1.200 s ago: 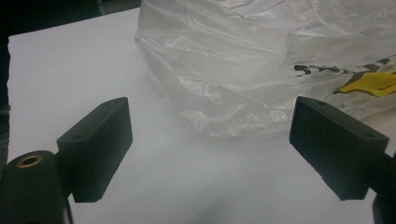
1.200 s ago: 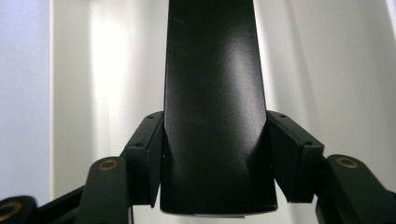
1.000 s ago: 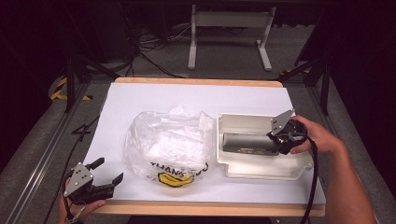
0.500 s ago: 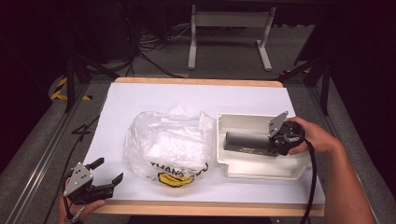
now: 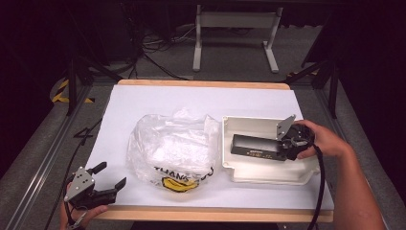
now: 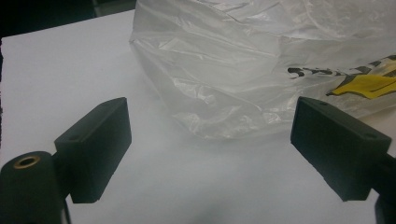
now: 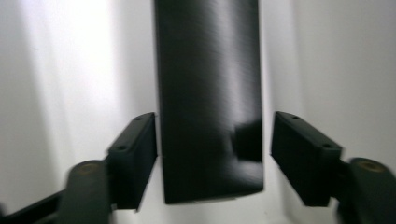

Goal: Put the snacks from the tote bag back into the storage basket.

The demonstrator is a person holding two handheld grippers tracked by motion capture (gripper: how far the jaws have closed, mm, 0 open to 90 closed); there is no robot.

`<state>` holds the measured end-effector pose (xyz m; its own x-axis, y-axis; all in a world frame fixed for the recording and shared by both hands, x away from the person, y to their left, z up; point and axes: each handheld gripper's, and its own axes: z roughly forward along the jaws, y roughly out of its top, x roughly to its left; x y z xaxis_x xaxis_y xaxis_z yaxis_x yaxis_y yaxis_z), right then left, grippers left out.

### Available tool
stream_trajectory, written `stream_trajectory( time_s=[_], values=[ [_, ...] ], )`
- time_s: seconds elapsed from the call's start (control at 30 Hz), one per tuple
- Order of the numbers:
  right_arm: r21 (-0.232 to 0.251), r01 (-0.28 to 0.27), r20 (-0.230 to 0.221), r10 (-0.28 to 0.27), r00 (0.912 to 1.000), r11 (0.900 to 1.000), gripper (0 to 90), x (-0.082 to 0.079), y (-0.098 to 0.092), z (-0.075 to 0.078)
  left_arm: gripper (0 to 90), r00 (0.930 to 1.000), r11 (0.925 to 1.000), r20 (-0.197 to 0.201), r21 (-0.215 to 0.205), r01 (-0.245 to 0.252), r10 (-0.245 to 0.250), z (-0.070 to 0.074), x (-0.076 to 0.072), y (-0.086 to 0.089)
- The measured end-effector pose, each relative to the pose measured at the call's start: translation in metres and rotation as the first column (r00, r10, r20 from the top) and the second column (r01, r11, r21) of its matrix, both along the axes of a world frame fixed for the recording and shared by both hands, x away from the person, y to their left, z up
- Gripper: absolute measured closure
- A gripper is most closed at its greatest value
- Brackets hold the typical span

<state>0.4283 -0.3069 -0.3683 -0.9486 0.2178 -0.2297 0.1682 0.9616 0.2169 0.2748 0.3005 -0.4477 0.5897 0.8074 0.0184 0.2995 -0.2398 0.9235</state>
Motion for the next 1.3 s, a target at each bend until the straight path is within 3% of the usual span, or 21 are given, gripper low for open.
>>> stream_trajectory(
  time_s=[0.47, 0.8, 0.97, 1.1, 1.3],
  values=[
    [0.050, 0.044, 0.041, -0.046, 0.9981, 0.998, 27.8, -0.005, -0.012, 0.007, 13.2, 1.0000, 1.0000, 0.003, -0.002, -0.003, 0.003, 0.001, 0.000, 0.001],
    [0.110, 0.036, 0.059, -0.042, 0.9974, 0.993, 28.5, -0.009, -0.013, 0.012, 13.2, 0.9999, 1.0000, 0.012, -0.001, -0.009, 0.009, 0.002, -0.001, 0.002],
    [0.174, 0.042, 0.080, -0.057, 0.9951, 0.984, 27.2, -0.011, -0.015, 0.016, 13.3, 0.9998, 0.9999, 0.013, -0.006, -0.013, 0.014, 0.003, 0.000, 0.005],
    [0.190, 0.074, 0.092, -0.093, 0.9914, 0.979, 24.4, -0.012, -0.014, 0.018, 13.3, 0.9998, 0.9999, 0.016, -0.004, -0.013, 0.013, 0.003, 0.002, 0.006],
    [0.246, 0.104, 0.139, -0.141, 0.9803, 0.964, 22.5, -0.017, -0.013, 0.024, 13.2, 0.9997, 0.9999, 0.021, 0.009, -0.012, 0.012, 0.003, 0.007, 0.005]
  ],
)
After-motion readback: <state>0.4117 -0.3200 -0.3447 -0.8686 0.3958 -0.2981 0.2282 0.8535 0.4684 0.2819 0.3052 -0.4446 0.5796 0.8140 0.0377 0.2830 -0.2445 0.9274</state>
